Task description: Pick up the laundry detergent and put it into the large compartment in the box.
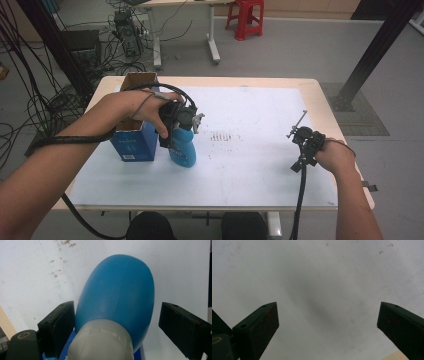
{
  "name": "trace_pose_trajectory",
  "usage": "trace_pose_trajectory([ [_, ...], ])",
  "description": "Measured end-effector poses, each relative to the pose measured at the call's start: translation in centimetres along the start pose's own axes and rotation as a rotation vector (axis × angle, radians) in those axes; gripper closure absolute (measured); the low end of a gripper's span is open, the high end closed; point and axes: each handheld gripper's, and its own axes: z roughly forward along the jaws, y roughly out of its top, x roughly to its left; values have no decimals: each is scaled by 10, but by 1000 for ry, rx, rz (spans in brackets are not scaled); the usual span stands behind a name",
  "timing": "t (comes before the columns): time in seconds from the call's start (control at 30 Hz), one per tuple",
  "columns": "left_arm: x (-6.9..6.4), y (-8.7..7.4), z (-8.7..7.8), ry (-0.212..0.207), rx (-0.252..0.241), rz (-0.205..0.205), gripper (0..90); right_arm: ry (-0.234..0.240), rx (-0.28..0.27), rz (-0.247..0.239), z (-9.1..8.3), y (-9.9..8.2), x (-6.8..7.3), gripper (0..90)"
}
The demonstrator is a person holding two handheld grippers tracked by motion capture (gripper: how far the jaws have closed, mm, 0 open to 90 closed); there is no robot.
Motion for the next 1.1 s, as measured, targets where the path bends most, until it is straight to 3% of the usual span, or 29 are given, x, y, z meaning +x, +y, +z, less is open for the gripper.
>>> trace_pose_trajectory([
  [1.1, 0, 2, 1, -6, 3, -10, 143, 7, 1, 2, 3, -1, -1, 35],
])
